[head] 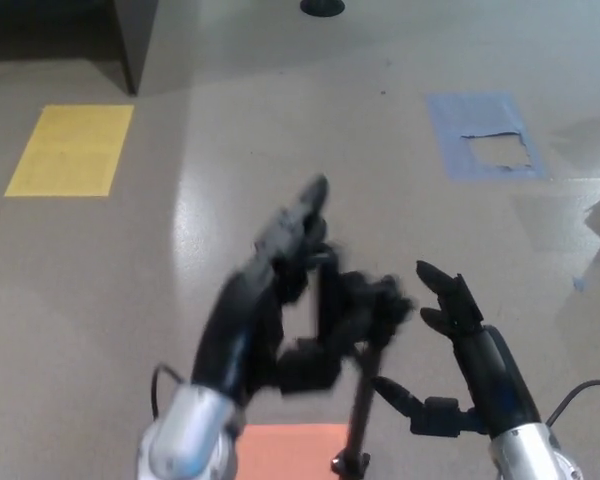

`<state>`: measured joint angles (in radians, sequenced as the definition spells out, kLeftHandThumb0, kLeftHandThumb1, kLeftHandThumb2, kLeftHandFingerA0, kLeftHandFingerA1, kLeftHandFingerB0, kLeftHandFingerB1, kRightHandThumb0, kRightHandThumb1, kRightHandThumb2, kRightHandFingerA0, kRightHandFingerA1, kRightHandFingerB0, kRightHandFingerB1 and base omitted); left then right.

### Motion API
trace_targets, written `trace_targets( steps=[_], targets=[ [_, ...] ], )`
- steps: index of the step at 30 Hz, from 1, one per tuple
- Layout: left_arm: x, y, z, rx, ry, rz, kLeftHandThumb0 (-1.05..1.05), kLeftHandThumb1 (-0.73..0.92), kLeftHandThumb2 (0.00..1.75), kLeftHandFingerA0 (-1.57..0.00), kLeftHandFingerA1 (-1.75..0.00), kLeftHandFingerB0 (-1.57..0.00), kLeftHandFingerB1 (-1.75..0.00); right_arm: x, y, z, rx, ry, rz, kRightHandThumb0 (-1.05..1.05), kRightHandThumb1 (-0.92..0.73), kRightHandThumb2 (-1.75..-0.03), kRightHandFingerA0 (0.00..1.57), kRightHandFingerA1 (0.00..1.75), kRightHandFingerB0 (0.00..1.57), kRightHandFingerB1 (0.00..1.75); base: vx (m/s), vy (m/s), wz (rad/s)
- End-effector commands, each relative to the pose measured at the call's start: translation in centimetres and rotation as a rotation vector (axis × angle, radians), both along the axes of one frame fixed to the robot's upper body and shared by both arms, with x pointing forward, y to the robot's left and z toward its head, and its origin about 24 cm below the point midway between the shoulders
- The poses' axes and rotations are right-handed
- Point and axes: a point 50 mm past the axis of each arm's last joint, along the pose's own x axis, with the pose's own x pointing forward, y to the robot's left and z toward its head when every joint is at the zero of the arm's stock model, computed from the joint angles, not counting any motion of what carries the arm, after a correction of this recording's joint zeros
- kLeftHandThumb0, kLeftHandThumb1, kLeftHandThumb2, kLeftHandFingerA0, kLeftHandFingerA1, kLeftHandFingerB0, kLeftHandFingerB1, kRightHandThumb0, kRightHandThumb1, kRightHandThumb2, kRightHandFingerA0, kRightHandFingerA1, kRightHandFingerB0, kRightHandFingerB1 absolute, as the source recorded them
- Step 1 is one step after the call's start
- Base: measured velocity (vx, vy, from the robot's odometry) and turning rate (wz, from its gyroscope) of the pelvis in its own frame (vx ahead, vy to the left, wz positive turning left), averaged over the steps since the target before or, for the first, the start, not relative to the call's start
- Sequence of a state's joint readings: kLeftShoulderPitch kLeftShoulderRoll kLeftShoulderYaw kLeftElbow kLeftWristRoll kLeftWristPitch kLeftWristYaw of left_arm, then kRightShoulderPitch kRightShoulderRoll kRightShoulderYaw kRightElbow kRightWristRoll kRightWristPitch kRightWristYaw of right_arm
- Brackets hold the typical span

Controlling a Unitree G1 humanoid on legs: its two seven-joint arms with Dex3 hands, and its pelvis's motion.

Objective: A phone stand is kept on the floor and the robot uses both its hands to grab it and uses its left hand to extend the phone stand by pulling it upwards

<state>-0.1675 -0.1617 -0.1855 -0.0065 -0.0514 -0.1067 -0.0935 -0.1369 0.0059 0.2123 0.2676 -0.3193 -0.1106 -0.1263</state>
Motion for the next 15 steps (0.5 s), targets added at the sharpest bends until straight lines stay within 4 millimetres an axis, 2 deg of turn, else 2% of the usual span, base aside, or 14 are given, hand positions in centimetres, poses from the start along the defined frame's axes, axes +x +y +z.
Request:
trace_targets(
  steps=[1,2,3,7,8,11,14,15],
  targets=[
    [5.3,0.5,1.2,-0.025,0.204,0.209,-0.8,0.46,0.8,0.0,-0.03,0.0,0.0,0.3,0.7,-0.6,-0.047,-0.007,-0.032,-0.56,-0.49,-0.57,0.32,0.64,0.22,0.52,0.0,0.0,0.0],
    [6.6,0.4,2.2,0.004,0.203,0.271,-0.75,0.43,0.79,0.0,-0.08,0.0,-0.02,0.2,0.9,-0.7,-0.046,-0.001,-0.032,-0.54,-0.49,-0.57,0.32,0.65,0.22,0.52,0.0,0.0,0.0],
    [7.0,0.4,2.4,0.004,0.209,0.298,-0.66,0.38,0.8,-0.02,-0.25,0.0,-0.14,0.2,1.0,-0.7,-0.048,0.003,-0.032,-0.54,-0.51,-0.57,0.31,0.64,0.22,0.51,0.0,0.0,0.0],
    [7.5,0.3,2.5,0.004,0.217,0.327,-0.66,0.38,0.8,-0.02,-0.25,0.0,-0.14,0.1,1.0,-0.6,-0.053,0.003,-0.031,-0.54,-0.51,-0.57,0.31,0.64,0.22,0.51,0.0,0.0,0.0],
    [8.3,0.3,2.7,-0.043,0.283,0.334,-0.68,0.4,0.76,0.0,-0.24,0.0,-0.1,0.3,1.0,-0.5,-0.044,-0.006,-0.037,-0.51,-0.51,-0.56,0.32,0.62,0.23,0.51,0.0,0.0,0.0],
    [8.8,0.1,2.7,-0.108,0.343,0.313,-0.72,0.41,0.72,0.0,-0.11,0.0,0.0,0.7,1.0,-0.1,-0.047,-0.02,-0.038,-0.52,-0.52,-0.56,0.32,0.63,0.23,0.51,0.0,0.0,0.0],
    [9.0,0.0,2.7,-0.12,0.353,0.311,-0.72,0.41,0.72,0.0,-0.11,0.0,0.0,0.8,1.0,-0.1,-0.049,-0.022,-0.039,-0.52,-0.52,-0.56,0.32,0.63,0.23,0.51,0.0,0.0,0.0],
    [9.1,-0.5,2.8,-0.198,0.397,0.261,-0.57,0.32,0.67,0.0,-0.19,0.0,-0.05,1.4,1.0,0.4,-0.047,-0.027,-0.039,-0.53,-0.49,-0.59,0.32,0.61,0.24,0.51,0.0,0.0,0.0]
  ],
)
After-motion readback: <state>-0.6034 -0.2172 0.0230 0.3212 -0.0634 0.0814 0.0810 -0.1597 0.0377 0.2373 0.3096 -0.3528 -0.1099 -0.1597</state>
